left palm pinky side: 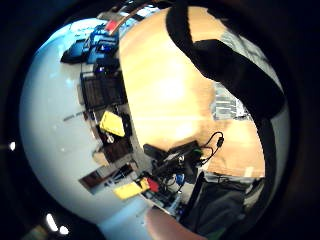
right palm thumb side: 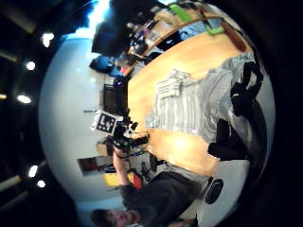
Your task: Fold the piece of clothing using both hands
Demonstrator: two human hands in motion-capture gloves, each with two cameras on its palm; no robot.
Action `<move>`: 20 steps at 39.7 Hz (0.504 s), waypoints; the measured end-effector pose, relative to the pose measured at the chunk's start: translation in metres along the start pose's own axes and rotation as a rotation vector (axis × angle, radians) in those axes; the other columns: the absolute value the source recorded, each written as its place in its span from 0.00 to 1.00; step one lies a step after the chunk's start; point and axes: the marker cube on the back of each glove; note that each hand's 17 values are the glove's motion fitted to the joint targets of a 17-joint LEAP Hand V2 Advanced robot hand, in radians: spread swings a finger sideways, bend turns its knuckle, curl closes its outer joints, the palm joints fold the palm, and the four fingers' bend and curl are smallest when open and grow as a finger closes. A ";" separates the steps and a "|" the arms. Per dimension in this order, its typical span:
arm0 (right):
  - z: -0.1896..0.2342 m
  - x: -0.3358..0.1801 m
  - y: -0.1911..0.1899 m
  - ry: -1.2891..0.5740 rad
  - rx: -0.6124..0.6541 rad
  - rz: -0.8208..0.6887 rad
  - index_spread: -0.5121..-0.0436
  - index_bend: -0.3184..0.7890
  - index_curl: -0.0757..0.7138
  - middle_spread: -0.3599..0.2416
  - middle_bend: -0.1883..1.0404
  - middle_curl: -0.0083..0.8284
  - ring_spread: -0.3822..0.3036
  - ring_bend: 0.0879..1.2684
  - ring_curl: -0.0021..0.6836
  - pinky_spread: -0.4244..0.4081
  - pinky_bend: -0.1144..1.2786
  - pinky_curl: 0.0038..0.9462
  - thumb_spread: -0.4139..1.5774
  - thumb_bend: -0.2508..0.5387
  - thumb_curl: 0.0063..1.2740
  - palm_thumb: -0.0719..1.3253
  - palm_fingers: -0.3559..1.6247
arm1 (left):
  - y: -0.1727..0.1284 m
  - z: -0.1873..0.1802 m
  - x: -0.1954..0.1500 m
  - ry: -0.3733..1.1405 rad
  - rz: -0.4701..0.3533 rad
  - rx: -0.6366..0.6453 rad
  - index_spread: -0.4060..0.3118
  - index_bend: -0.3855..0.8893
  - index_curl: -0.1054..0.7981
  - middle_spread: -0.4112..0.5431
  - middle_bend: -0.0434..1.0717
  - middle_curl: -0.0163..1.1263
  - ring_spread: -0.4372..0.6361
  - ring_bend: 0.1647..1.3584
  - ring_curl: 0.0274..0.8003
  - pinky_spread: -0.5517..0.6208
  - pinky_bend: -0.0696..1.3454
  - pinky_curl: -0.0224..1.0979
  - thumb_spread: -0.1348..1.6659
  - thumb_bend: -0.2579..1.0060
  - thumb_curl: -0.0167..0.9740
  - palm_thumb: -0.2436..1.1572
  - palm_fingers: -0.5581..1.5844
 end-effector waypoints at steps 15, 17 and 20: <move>0.145 -0.230 0.049 0.138 -0.466 -0.130 0.62 0.41 0.58 0.35 0.43 0.62 0.22 0.54 0.71 0.12 0.58 0.46 0.50 0.28 0.39 0.82 0.82 | 0.029 -0.039 -0.082 -0.064 -0.255 0.080 0.57 0.38 0.26 0.70 0.23 0.28 0.73 0.51 0.38 0.74 0.69 0.34 0.80 0.21 0.22 0.26 0.30; 0.181 -0.248 0.051 0.170 -0.488 -0.178 0.62 0.41 0.57 0.35 0.43 0.62 0.22 0.53 0.71 0.12 0.58 0.46 0.49 0.28 0.40 0.82 0.82 | 0.032 -0.036 -0.091 -0.031 -0.236 0.055 0.57 0.38 0.27 0.69 0.23 0.28 0.73 0.50 0.38 0.74 0.69 0.33 0.81 0.21 0.22 0.27 0.30; 0.219 -0.266 0.053 0.133 -0.506 -0.224 0.60 0.38 0.55 0.35 0.40 0.61 0.23 0.51 0.70 0.12 0.59 0.45 0.49 0.29 0.41 0.82 0.77 | 0.040 -0.032 -0.101 0.019 -0.214 0.000 0.57 0.38 0.27 0.69 0.23 0.29 0.72 0.50 0.37 0.74 0.69 0.34 0.82 0.21 0.22 0.27 0.31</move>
